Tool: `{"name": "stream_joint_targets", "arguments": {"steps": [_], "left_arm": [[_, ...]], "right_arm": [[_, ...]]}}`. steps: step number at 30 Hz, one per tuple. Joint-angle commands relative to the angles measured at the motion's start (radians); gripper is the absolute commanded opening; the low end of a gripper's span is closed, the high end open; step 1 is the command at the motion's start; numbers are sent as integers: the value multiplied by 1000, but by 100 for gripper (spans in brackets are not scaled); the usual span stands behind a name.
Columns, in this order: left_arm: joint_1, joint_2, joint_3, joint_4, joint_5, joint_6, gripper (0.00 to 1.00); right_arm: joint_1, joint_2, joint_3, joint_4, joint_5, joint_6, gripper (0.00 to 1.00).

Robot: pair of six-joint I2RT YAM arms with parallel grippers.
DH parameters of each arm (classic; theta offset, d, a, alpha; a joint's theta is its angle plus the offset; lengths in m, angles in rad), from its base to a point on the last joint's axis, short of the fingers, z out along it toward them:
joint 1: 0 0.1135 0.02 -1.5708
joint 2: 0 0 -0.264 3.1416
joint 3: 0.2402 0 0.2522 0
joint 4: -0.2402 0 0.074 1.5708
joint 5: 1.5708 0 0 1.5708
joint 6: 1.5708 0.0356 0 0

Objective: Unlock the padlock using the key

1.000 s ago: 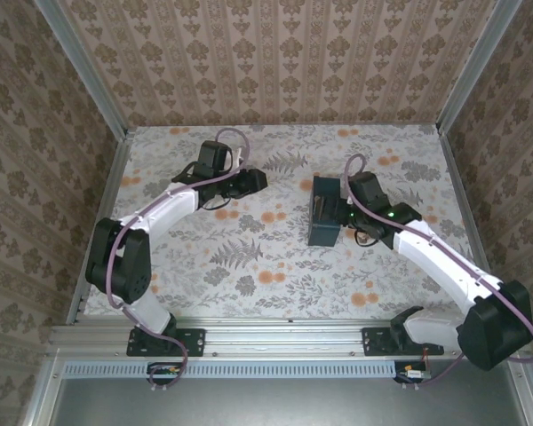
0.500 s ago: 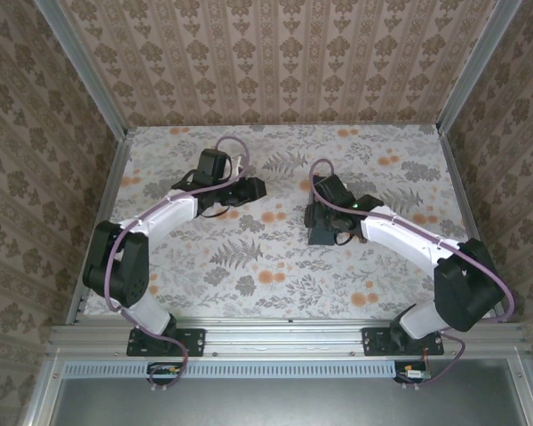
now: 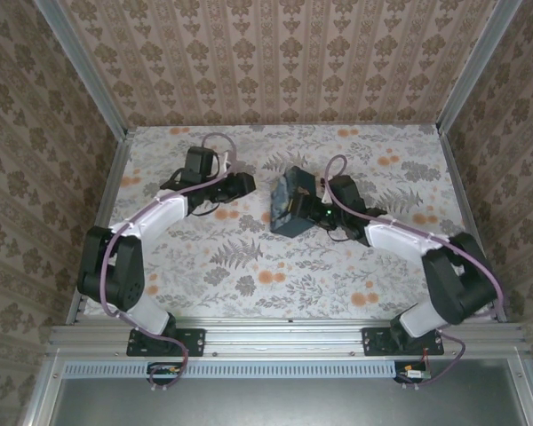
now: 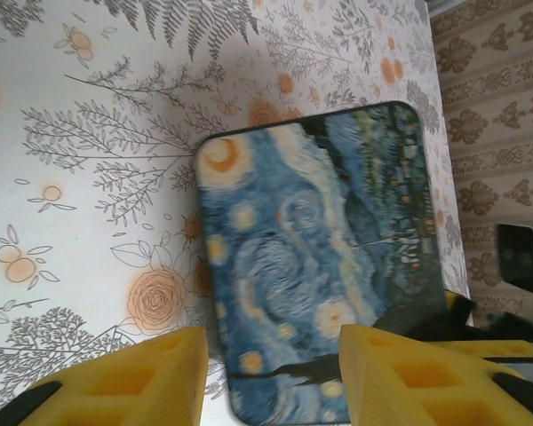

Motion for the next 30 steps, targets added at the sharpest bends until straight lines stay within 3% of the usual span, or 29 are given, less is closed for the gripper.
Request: {"name": "stream_joint_targets", "arguments": {"steps": [1, 9, 15, 16, 18, 19, 20, 23, 26, 28, 30], "left_arm": [[36, -59, 24, -56, -9, 37, 45], [105, -146, 43, -165, -46, 83, 45], [207, -183, 63, -245, -57, 182, 47], [220, -188, 71, -267, -79, 224, 48], [224, -201, 80, -312, -160, 316, 59], [224, -209, 73, -323, -228, 352, 85], [224, -224, 48, -314, -316, 376, 100], [229, -316, -106, -183, -572, 428, 100], [265, -413, -328, 43, -742, 542, 100], [291, -444, -506, 292, -726, 657, 100], [315, -416, -600, 460, -720, 675, 100]], "right_arm": [[-5, 144, -28, 235, -226, 89, 70], [-31, 322, 1, 364, -287, 47, 85], [-77, 218, 68, 35, -229, -187, 93], [-92, 188, 79, -34, -205, -236, 100], [-113, 118, 95, -160, -118, -354, 100], [-118, 76, 89, -201, -43, -420, 100], [-126, 28, 68, -210, 39, -472, 100], [-181, -98, -20, -122, 228, -568, 100], [-228, -148, -83, -1, 346, -650, 100], [-254, -172, -88, 16, 378, -708, 100], [-268, -184, -107, 57, 380, -779, 100]]}}
